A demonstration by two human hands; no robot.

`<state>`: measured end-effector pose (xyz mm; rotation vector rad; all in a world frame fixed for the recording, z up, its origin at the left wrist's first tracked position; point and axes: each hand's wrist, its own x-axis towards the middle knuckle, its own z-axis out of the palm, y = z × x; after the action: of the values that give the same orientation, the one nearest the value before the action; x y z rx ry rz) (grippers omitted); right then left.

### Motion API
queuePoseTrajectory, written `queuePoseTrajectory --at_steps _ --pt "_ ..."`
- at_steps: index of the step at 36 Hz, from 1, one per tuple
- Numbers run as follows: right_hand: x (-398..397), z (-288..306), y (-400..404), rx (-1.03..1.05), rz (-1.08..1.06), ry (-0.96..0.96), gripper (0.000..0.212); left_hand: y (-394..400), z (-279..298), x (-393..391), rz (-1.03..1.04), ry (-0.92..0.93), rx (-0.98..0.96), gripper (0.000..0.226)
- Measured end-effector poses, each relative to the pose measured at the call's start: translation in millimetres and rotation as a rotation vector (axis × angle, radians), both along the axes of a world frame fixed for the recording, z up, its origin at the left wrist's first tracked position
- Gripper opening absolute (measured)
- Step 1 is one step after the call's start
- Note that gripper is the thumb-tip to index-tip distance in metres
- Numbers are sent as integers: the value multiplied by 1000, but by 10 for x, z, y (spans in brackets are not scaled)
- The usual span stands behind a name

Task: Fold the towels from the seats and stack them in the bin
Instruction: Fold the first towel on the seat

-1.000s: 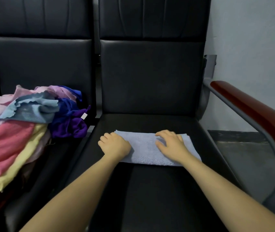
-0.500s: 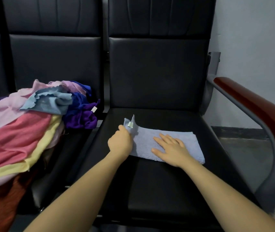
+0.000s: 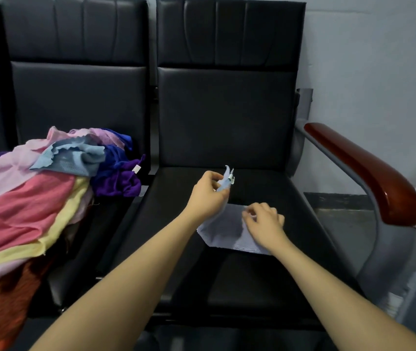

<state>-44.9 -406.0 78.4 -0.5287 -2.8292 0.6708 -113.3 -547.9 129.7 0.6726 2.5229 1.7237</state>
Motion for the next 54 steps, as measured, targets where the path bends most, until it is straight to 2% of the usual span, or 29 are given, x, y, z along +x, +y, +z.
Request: queuePoseTrajectory --at_steps 4,9,11,14,17,22,23,25,27,32,38,42,44,49,52,54 --pt "192 62 271 -57 -187 -8 34 282 -44 241 -82 -6 -7 16" --pt "335 129 340 -155 -244 -97 55 553 -171 451 -220 -96 -230 30" --pt "376 107 327 -162 -246 -129 48 582 -197 492 -166 -102 -285 31" --pt "412 32 282 -124 -256 -101 27 531 -223 494 -4 -2 -342 27" --pt "425 23 236 -143 -268 -48 19 461 -290 448 143 135 -582 31" --pt "443 43 150 -103 -245 -132 11 377 -427 410 200 76 -794 37" --pt "437 45 139 -84 -248 -170 16 360 -470 406 195 73 -831 38" --pt "417 44 132 -75 -284 -211 41 319 -552 397 179 74 -890 41" --pt "402 30 132 -78 -354 -183 53 280 -621 393 163 95 -924 44" --pt "363 -28 152 -11 -512 -134 65 233 -642 372 109 122 -918 42" --pt "315 -109 64 132 -469 -216 86 192 -623 350 95 221 -902 47" --pt "276 -110 -5 186 -403 -253 71 169 -643 359 196 140 -832 45" --pt "257 -100 -58 158 -369 -261 62 141 -650 364 212 127 -857 39" --pt "305 -13 -158 85 -313 -187 51 99 -625 432 225 228 -871 32" --pt "397 59 -184 -104 -247 -76 38 100 -526 500 252 284 -823 33" --pt "473 139 -182 -159 -241 -6 34 102 -439 544 256 307 -761 31"
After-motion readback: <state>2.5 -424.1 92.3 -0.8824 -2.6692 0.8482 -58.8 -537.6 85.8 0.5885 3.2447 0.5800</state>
